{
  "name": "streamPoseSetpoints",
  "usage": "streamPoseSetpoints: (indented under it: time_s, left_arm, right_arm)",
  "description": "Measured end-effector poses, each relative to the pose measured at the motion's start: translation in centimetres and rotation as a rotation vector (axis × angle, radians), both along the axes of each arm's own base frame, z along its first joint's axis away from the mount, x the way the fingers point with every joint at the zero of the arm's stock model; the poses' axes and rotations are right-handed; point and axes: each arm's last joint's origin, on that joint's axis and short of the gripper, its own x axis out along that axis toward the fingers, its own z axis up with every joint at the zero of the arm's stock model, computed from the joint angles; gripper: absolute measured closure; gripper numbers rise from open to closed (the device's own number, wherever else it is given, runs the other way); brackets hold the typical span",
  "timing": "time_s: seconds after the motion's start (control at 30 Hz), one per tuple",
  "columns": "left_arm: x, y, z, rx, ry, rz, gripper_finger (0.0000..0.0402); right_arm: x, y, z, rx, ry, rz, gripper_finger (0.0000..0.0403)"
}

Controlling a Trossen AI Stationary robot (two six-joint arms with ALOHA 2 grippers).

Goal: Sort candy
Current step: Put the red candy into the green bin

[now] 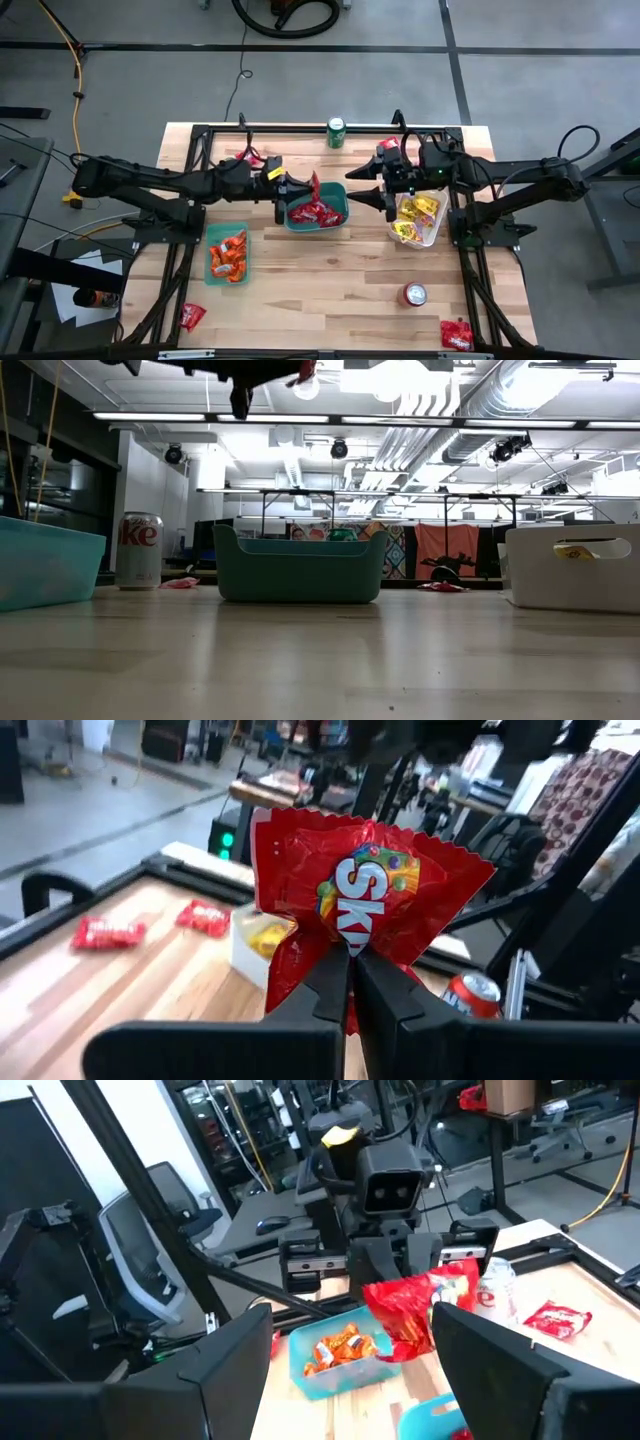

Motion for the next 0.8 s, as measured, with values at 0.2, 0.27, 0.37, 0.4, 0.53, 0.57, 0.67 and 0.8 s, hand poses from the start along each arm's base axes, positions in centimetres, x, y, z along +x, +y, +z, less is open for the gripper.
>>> streamPoseSetpoints:
  time_s: [0.2,0.27,0.37,0.4,0.53,0.57,0.67,0.8]
  left_arm:
    - [0.0,0.0,-0.1,0.063,0.027,0.01,0.0401]
    - [-0.1,0.1,-0.4,0.09,0.061,0.031,0.0401]
    - [0.3,0.5,-1.0,0.103,0.094,0.084,0.0401]
    - [0.4,0.7,-1.2,0.104,0.105,0.098,0.0401]
    - [1.1,1.9,-2.2,0.081,0.138,0.148,0.0401]
    - [1.2,2.2,-2.5,0.066,0.154,0.147,0.0401]
    - [1.6,2.6,-3.6,0.026,0.205,0.108,0.0392]
    - [2.0,2.5,-4.4,0.006,0.241,0.068,0.0356]
  right_arm:
    - [0.0,-0.1,0.0,-0.001,-0.003,-0.003,0.0133]
    - [0.0,-0.1,0.0,-0.001,-0.003,-0.003,0.0133]
    - [0.0,-0.1,0.0,-0.002,-0.003,-0.017,0.0133]
    - [0.0,-0.1,0.0,-0.003,-0.003,-0.027,0.0133]
    - [0.0,-0.2,0.0,-0.004,-0.003,-0.038,0.0133]
    - [0.0,-0.2,0.0,-0.004,-0.003,-0.038,0.0133]
    - [0.0,-0.2,0.0,-0.004,-0.003,-0.038,0.0133]
    - [0.0,-0.2,0.0,-0.005,-0.003,-0.038,0.0133]
